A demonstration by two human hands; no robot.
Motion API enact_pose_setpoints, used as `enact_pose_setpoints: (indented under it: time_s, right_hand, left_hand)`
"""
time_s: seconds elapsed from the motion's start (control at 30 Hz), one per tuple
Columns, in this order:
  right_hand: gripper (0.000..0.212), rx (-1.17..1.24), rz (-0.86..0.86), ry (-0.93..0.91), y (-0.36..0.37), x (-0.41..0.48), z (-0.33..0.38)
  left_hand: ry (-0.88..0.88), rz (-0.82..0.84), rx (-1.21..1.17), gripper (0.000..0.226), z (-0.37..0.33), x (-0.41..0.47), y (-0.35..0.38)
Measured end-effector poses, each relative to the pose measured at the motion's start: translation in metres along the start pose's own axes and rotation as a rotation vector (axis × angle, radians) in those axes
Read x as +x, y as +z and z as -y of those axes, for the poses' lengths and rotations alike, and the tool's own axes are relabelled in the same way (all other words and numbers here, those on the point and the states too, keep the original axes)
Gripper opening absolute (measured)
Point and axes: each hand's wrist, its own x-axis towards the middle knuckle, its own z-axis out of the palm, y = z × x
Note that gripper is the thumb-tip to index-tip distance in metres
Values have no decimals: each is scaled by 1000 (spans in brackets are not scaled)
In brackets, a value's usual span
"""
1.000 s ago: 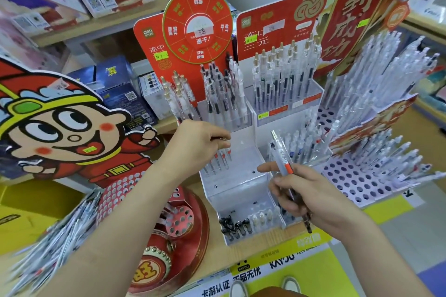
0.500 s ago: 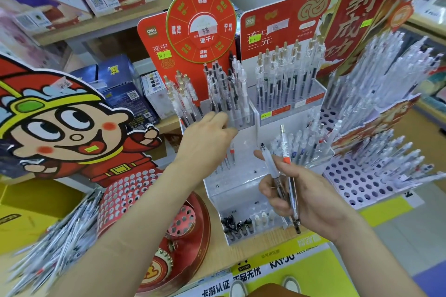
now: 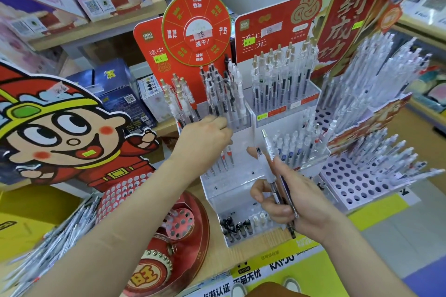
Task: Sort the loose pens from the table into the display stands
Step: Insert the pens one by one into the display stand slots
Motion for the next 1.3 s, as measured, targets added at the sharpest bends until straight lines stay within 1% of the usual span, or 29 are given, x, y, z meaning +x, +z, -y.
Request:
enact_pose_setpoints:
  time_s: [0.17,0.2,0.3,0.33,0.37,0.4,0.43,0.47,0.5,0.57,0.6,0.63,0.67,0.7,0.73,0.8,0.87,0.97,1.13,1.3]
  right_hand:
    - [47,107,-29,-7,-3,9,-5]
    - [46,94,-46,-16,-4,10,-6]
    - [40,-6,-88,-42,-4,12,-7]
    - [41,-39,-92,-53,-4,12,-7]
    - [45,-67,-92,-65,-4,12,-7]
    - [50,-88,-93,-74,-2,11,-6]
    - [52,-109,-93,-83,-1,10,-5]
    - [51,-136,-85,-96,1,10,-4]
    - [45,-172,-71,-111,2,9,-3]
    - [27,-244,-53,-136,6,9,-1]
    - [23,-270,-54,-139,6,9,-1]
    - [24,-295,-65,-136,6,9,0]
    - [31,-318,-86,-128,5,9,1]
    - [37,-334,-118,-116,3,8,2]
    - [37,-339,-157,-100,0,6,2]
    - [27,-356,-243,-72,-8,3,5]
    - [25,-410,-316,-66,-16,-2,9]
    - [28,-477,-382,-78,-24,-6,16]
    - [26,-495,-393,-95,-27,-10,19]
    - [31,-472,-382,-101,-28,-12,12]
  left_hand:
    - [53,-22,19,19,-1,0,8]
    - [62,-16,29,20,-1,1,8]
    - [58,-79,10,17,0,-1,8]
    - [6,-116,-64,22,-2,-1,4]
    - [-89,-127,-231,33,-5,-2,-5]
    - [-200,-88,-468,38,-9,-2,-18]
    - [-315,-60,-749,36,-12,-1,-28]
    - [-395,-26,-992,28,-16,-1,-34]
    - [-434,22,-1157,21,-19,1,-41]
    - [-458,110,-1330,13,-23,3,-44]
    - [-481,116,-1374,11,-23,4,-43]
    - [-527,93,-1412,11,-22,4,-44]
    - [-579,47,-1441,14,-20,4,-43]
    - [-632,-8,-1452,17,-17,4,-45]
    - [-668,-74,-1444,18,-13,5,-47]
    - [-704,-182,-1390,18,-4,6,-50]
    - [-694,-245,-1282,17,3,6,-49]
    - [-564,-259,-1033,21,0,6,-40]
    - [-379,-303,-759,30,-12,14,-18]
    - [-302,-355,-497,42,-13,26,-6]
